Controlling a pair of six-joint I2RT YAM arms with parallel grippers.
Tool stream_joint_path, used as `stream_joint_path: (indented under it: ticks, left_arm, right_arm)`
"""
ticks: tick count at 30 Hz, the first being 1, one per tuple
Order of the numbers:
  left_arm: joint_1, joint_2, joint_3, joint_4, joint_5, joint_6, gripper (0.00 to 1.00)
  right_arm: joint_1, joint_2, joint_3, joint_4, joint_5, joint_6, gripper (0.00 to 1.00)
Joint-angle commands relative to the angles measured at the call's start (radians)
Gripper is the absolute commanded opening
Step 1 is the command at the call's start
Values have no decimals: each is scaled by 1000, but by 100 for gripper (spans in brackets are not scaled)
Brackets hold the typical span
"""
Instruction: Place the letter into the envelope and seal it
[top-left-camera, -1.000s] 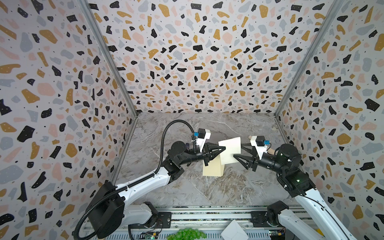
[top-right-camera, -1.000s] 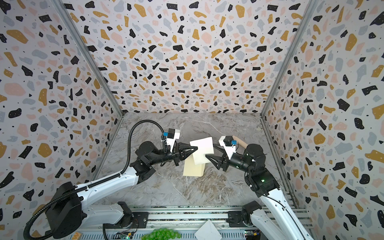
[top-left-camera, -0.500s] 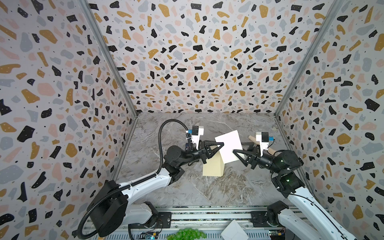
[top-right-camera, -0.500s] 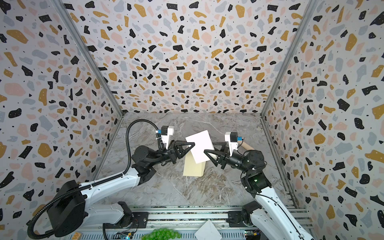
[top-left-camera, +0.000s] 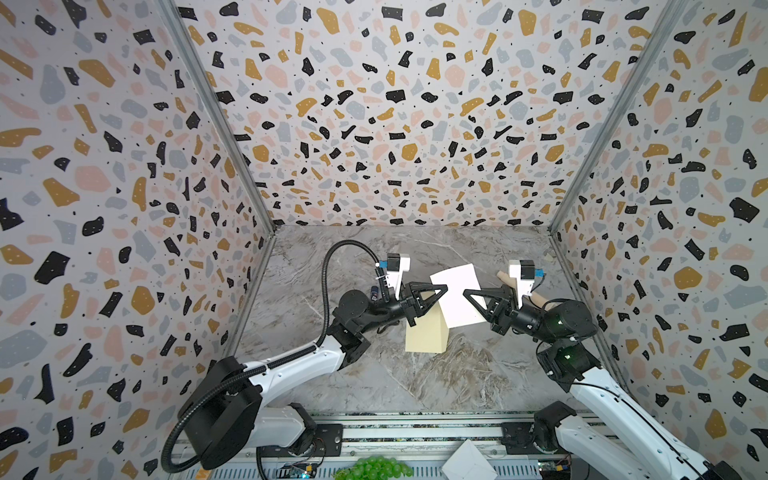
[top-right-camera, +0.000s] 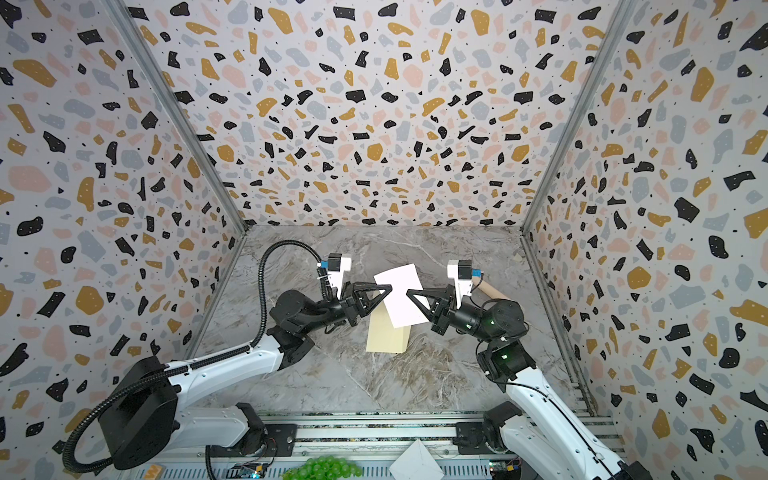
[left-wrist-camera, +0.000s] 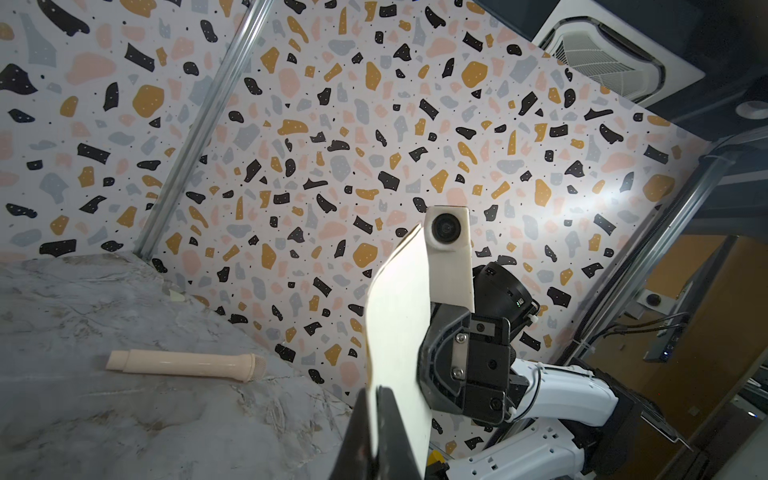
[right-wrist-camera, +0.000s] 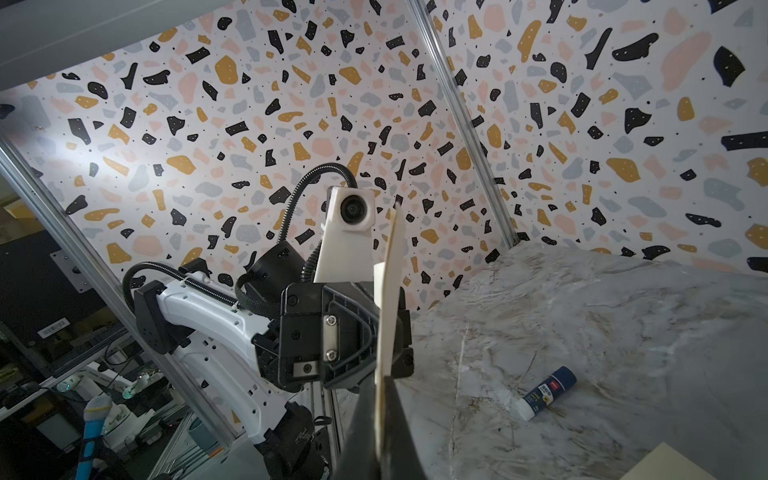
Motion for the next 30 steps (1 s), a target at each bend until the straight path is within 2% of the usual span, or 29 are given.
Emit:
stream_joint_path:
  ticks: [1,4,7,9,11,16,24,27,30]
  left_arm:
    - [-6,-44,37,-183,-48,158,23]
    - [-6,-110,52,-395,-162,295,58]
    - [-5,-180,35,-553,-322,364,76]
    - [-4,-210,7,-610,-390,384,82]
    - [-4,-224,-25,-649,-441,372,86]
    - [-4,-203,-99,-691,-475,344,89]
    - [-3,-105,-141,-689,-545,338,91]
    - [-6,-51,-144,-673,-543,340,87]
    - [-6,4,-142,-661,-536,350,74]
  right_arm:
    - [4,-20,26,-80,62,-57,0]
    - [3,-41,48,-247,149,-136,0]
    - [3,-37,66,-401,236,-191,0]
    - [3,-21,74,-470,279,-202,0]
    - [3,6,82,-518,310,-202,0]
    - [18,99,122,-613,417,-196,0]
    - [118,258,194,-676,623,-177,0]
    - [144,311,211,-681,686,-156,0]
    - [154,351,215,-661,695,-143,0]
